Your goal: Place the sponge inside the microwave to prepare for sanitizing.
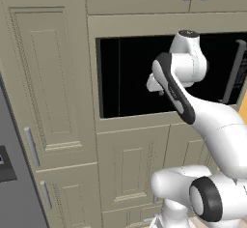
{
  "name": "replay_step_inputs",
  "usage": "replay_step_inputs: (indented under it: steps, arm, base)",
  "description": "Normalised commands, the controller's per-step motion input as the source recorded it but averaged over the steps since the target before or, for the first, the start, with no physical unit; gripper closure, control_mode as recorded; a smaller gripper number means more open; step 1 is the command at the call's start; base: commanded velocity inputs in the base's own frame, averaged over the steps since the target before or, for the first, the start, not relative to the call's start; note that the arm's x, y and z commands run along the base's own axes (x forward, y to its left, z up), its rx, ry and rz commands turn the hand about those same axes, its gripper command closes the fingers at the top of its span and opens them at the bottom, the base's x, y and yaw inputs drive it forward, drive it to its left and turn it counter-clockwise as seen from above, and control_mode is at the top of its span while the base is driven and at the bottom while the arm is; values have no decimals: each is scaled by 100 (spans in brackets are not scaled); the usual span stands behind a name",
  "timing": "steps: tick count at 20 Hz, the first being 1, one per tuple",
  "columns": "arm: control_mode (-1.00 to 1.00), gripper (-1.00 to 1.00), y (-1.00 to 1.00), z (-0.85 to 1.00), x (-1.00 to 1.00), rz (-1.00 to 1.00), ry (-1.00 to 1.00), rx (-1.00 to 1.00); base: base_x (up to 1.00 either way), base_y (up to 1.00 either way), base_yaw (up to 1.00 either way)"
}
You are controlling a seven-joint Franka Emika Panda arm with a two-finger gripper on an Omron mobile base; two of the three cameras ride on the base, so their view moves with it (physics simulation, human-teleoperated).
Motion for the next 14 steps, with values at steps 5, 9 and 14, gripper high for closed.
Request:
replay_step_inputs:
  steps: [5,9,14]
  arm:
    - [-100,-100,-6,-1,-19,0,-13,0]
    - [-100,-100,-22,-1,-42,0,-39,3]
    - [-100,-100,-35,1,-24,-6,-26,5]
  base:
    - [0,0,0]
    - [0,0,0]
    - [0,0,0]
